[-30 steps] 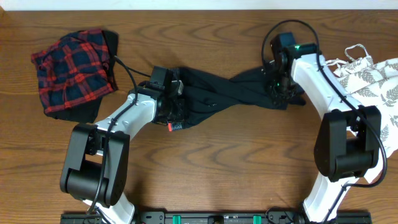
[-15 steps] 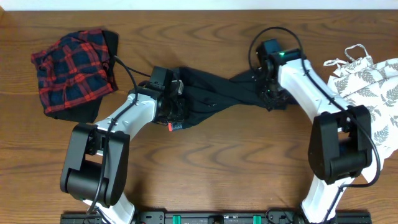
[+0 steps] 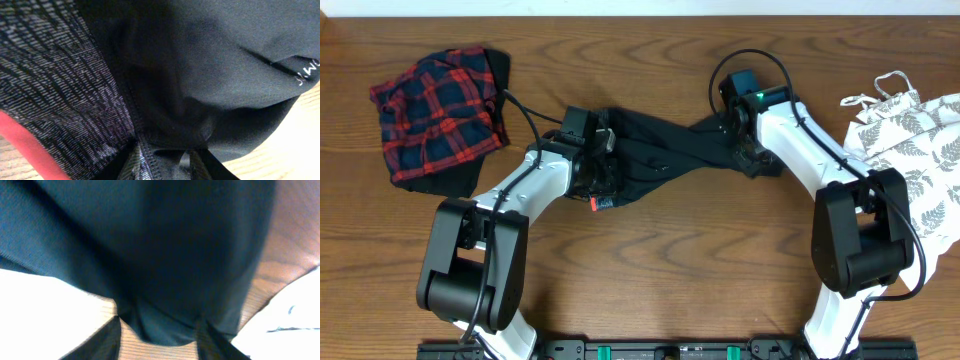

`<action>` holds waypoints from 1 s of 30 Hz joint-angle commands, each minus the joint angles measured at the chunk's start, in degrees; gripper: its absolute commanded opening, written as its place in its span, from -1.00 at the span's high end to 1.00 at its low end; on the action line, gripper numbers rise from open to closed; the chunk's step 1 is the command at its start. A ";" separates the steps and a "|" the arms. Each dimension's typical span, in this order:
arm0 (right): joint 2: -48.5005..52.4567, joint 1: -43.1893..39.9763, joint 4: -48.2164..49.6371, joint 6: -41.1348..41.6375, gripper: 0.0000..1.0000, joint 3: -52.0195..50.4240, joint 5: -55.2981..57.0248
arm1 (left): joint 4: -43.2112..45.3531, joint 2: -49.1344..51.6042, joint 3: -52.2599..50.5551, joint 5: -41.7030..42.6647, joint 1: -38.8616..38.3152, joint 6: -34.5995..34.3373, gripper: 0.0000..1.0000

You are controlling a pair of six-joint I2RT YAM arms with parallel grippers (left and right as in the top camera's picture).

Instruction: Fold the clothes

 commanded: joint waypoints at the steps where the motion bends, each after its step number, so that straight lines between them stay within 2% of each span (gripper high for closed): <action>1: -1.40 0.76 -0.04 -0.63 -0.08 -1.57 -1.22 | -0.07 2.40 -0.68 0.74 -0.55 -0.13 0.32; 5: -1.40 2.51 -0.20 -1.22 -0.08 -1.77 -2.58 | -0.02 2.40 -0.68 0.74 -0.55 -0.13 0.31; 9: -1.40 4.44 0.94 -2.32 0.03 -1.77 -0.63 | 0.13 2.40 -0.68 0.74 -0.55 -0.13 0.29; 12: -1.40 4.66 2.32 -1.84 0.20 -1.77 1.84 | -0.02 2.40 -0.66 0.74 -0.55 -0.13 0.22; 20: -1.40 2.49 4.74 -1.25 0.22 -2.19 2.67 | -0.09 2.40 -0.66 0.74 -0.55 -0.13 0.22; 24: -1.40 2.08 4.70 -1.40 0.49 -2.19 1.86 | -0.09 2.40 -0.68 0.74 -0.55 -0.13 0.21; 30: -1.40 2.10 4.72 -2.51 0.44 -2.49 -2.60 | -0.07 2.40 -0.68 0.74 -0.55 -0.13 0.21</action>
